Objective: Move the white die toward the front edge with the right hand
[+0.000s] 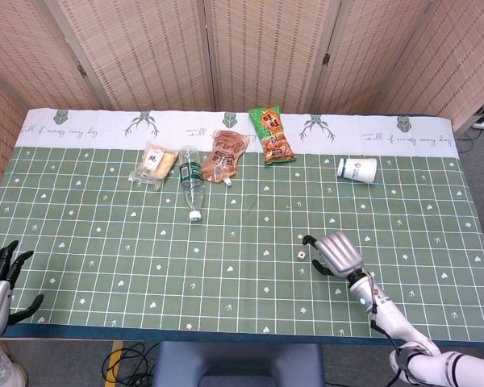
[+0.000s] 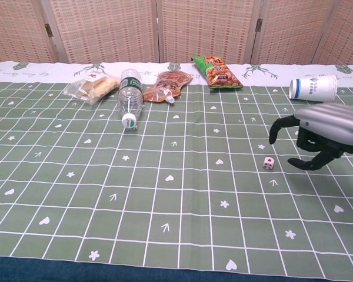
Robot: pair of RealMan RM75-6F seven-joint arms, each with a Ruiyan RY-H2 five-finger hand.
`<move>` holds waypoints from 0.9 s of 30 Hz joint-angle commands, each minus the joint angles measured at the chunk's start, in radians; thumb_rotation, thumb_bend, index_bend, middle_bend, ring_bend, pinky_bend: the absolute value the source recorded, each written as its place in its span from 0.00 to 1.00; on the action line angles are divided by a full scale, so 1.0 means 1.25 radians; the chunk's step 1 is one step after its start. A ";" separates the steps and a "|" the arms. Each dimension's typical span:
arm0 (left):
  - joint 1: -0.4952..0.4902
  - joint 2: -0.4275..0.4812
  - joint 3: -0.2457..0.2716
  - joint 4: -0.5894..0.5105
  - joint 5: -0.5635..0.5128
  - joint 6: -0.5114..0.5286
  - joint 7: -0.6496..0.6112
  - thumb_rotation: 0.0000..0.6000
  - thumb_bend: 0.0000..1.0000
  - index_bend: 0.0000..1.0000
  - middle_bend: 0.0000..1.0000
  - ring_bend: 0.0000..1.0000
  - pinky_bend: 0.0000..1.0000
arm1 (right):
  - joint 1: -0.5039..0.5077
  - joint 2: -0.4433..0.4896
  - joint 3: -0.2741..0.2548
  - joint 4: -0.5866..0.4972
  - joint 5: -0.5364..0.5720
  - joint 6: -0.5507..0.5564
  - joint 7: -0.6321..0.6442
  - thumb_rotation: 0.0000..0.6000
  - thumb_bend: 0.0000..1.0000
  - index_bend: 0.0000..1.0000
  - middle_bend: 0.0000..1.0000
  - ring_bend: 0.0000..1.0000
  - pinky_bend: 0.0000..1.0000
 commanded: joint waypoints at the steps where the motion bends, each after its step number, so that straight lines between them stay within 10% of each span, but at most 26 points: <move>1: 0.002 0.001 0.000 0.002 -0.001 0.001 -0.002 1.00 0.27 0.17 0.00 0.04 0.15 | 0.016 -0.020 -0.001 0.022 0.009 -0.016 -0.002 1.00 0.31 0.37 0.98 1.00 0.97; 27: 0.002 -0.002 -0.008 0.013 -0.018 -0.012 -0.006 1.00 0.27 0.17 0.00 0.04 0.15 | 0.084 -0.086 -0.011 0.115 0.038 -0.042 0.010 1.00 0.32 0.43 0.98 1.00 0.97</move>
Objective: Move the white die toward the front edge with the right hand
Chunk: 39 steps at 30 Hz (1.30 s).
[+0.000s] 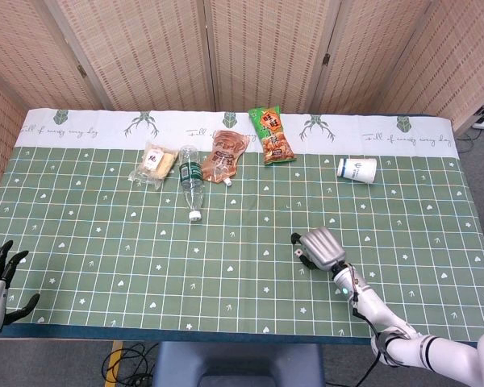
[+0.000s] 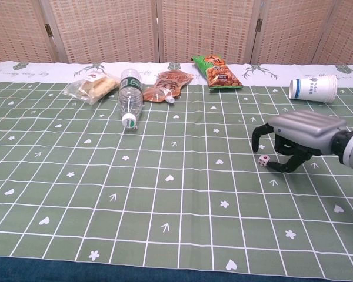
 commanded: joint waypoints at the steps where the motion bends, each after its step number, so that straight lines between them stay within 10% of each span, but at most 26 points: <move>1: 0.001 0.000 0.000 0.001 -0.001 -0.001 -0.001 1.00 0.27 0.17 0.00 0.04 0.15 | 0.003 -0.003 -0.002 0.003 -0.001 0.001 0.000 1.00 0.32 0.45 0.98 1.00 0.97; 18: 0.006 -0.003 0.003 0.010 0.000 0.000 -0.011 1.00 0.27 0.17 0.00 0.04 0.15 | -0.012 0.050 0.004 -0.034 0.022 0.050 0.005 1.00 0.35 0.70 0.98 1.00 0.98; 27: 0.003 0.002 0.004 -0.001 0.004 -0.004 -0.003 1.00 0.27 0.17 0.00 0.04 0.15 | -0.051 0.044 0.045 -0.024 -0.096 0.275 0.197 1.00 0.38 0.70 0.98 1.00 0.98; 29: 0.003 0.004 0.004 -0.005 0.004 -0.004 -0.001 1.00 0.27 0.17 0.00 0.04 0.15 | -0.060 0.022 0.057 0.003 -0.125 0.344 0.252 1.00 0.38 0.58 0.98 1.00 0.98; 33: 0.004 0.009 0.004 -0.014 0.006 -0.003 -0.002 1.00 0.27 0.17 0.00 0.04 0.15 | -0.070 0.019 0.058 0.013 -0.135 0.376 0.299 1.00 0.35 0.03 0.96 1.00 0.98; 39: 0.005 0.012 0.007 -0.016 0.005 -0.006 -0.003 1.00 0.27 0.17 0.00 0.04 0.15 | -0.081 0.043 0.054 -0.004 -0.122 0.373 0.282 1.00 0.35 0.00 0.94 1.00 0.98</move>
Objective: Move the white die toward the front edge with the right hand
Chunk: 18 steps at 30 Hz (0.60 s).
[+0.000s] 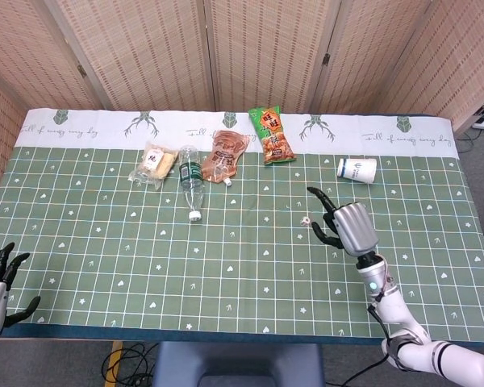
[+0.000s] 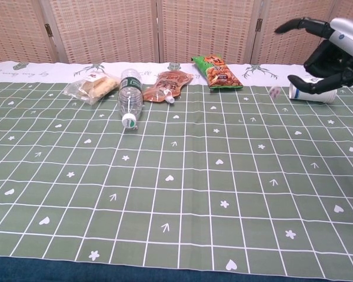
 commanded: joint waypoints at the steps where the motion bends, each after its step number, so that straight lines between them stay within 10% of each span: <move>1: 0.001 0.002 0.001 -0.001 -0.001 -0.001 -0.001 1.00 0.27 0.17 0.00 0.04 0.15 | -0.009 0.020 -0.003 -0.016 0.005 -0.003 -0.018 1.00 0.35 0.00 0.94 1.00 0.98; 11: 0.003 0.009 0.002 0.005 -0.007 -0.005 -0.009 1.00 0.27 0.17 0.00 0.04 0.15 | -0.065 0.213 -0.059 -0.181 0.049 -0.063 -0.174 1.00 0.35 0.15 0.92 0.98 0.98; 18: -0.007 0.007 -0.004 0.007 -0.014 -0.019 -0.004 1.00 0.27 0.17 0.00 0.04 0.15 | -0.138 0.324 -0.099 -0.271 0.045 -0.014 -0.194 1.00 0.35 0.32 0.60 0.65 0.74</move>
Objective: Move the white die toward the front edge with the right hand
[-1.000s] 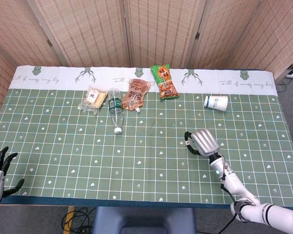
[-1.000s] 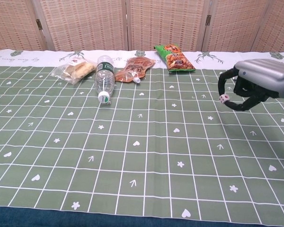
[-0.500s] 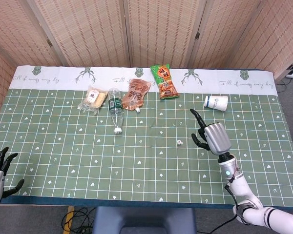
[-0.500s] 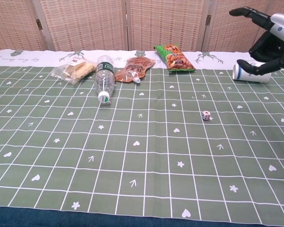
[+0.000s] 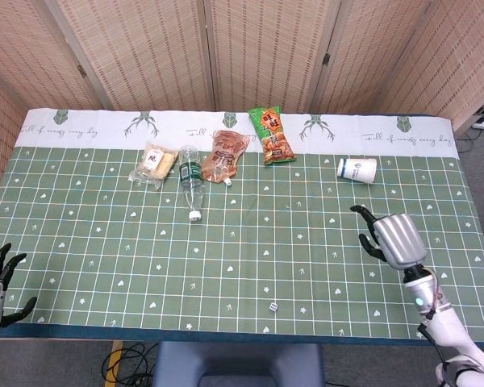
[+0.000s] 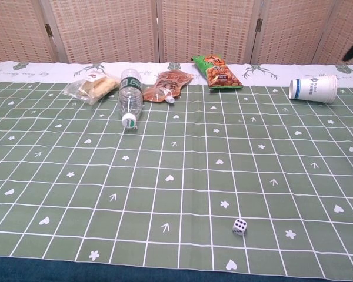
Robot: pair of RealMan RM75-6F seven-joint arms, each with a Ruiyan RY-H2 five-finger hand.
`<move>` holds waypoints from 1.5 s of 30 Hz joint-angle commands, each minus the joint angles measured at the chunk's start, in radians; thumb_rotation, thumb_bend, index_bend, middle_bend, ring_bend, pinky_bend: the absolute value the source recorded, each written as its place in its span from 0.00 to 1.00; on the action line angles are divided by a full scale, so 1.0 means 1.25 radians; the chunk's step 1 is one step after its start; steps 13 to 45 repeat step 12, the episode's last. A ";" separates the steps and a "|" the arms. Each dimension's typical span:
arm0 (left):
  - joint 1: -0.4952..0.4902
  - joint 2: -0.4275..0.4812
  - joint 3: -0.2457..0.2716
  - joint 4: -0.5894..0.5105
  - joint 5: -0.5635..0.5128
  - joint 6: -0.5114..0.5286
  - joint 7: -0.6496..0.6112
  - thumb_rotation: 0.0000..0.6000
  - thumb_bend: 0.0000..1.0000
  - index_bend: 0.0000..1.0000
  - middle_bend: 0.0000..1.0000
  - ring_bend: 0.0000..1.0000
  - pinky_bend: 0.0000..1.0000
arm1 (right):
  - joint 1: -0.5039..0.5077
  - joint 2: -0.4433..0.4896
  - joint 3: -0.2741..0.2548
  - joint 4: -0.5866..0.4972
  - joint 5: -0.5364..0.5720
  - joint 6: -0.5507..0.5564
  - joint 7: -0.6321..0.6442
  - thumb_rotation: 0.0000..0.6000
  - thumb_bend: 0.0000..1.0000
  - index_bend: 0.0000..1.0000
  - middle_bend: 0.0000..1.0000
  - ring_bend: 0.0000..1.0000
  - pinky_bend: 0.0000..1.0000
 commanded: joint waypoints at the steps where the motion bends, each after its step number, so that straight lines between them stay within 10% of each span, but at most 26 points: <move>1: -0.006 -0.002 -0.003 -0.001 0.000 -0.006 0.004 1.00 0.27 0.17 0.00 0.04 0.15 | -0.049 0.046 -0.027 -0.035 -0.010 0.044 0.003 1.00 0.35 0.32 0.54 0.58 0.69; 11: -0.021 -0.008 -0.007 -0.015 0.006 -0.016 0.022 1.00 0.27 0.17 0.00 0.04 0.15 | -0.154 0.077 -0.078 -0.041 -0.038 0.134 0.041 1.00 0.35 0.32 0.36 0.33 0.45; 45: -0.023 -0.009 -0.007 -0.016 0.007 -0.017 0.024 1.00 0.27 0.17 0.00 0.04 0.15 | -0.163 0.075 -0.080 -0.042 -0.035 0.140 0.049 1.00 0.36 0.32 0.36 0.33 0.45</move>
